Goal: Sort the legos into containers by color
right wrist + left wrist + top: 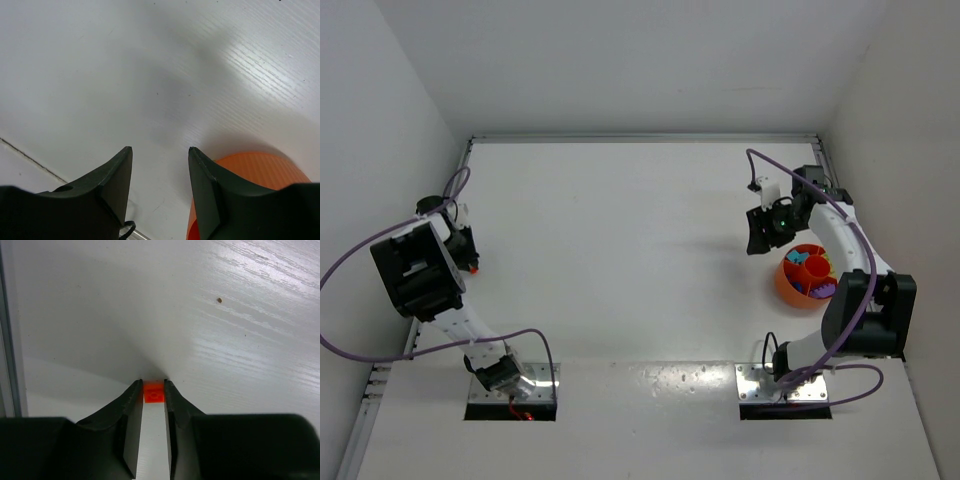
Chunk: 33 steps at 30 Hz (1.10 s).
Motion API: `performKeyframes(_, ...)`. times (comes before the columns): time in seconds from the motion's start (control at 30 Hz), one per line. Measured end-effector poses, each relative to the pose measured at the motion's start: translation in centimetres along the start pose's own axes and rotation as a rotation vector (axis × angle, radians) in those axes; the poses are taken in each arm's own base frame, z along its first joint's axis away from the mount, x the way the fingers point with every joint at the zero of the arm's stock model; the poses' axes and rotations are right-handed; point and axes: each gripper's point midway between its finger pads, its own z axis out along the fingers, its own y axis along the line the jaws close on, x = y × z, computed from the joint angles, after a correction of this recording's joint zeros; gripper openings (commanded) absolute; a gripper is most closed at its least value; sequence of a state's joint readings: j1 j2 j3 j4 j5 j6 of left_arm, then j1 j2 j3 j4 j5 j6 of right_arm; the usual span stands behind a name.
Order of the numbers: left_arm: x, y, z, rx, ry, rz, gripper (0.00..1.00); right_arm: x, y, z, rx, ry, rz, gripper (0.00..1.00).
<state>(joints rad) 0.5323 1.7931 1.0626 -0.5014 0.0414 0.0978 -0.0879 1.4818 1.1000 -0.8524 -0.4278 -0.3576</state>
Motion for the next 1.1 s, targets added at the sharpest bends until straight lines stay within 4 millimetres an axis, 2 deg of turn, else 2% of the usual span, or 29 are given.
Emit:
performKeyframes(0.1,-0.01,-0.02,0.00,0.000,-0.006,0.000,0.22,0.17,0.03,0.11,-0.002,0.003,0.002,0.49)
performKeyframes(0.23,-0.02,-0.04,-0.02,0.000,-0.014,0.000,0.22,0.16,0.02,0.13,-0.001,0.002,0.002,0.49)
performKeyframes(0.4,-0.05,0.07,-0.01,-0.005,-0.018,0.007,0.38,0.12,-0.01,0.14,0.000,0.001,0.001,0.49)
performKeyframes(0.53,-0.07,0.37,-0.03,-0.011,-0.020,0.009,0.42,0.12,-0.01,0.14,0.000,0.001,0.002,0.49)
performKeyframes(0.7,-0.07,0.39,-0.03,-0.011,-0.019,0.011,0.42,0.28,0.03,0.23,-0.002,0.004,0.005,0.49)
performKeyframes(0.87,-0.05,0.38,-0.03,-0.009,-0.019,0.016,0.36,0.32,0.05,0.25,-0.003,0.005,0.005,0.49)
performKeyframes(1.1,-0.04,0.22,-0.03,0.001,-0.019,0.023,0.34,0.31,0.04,0.25,-0.002,0.005,0.005,0.49)
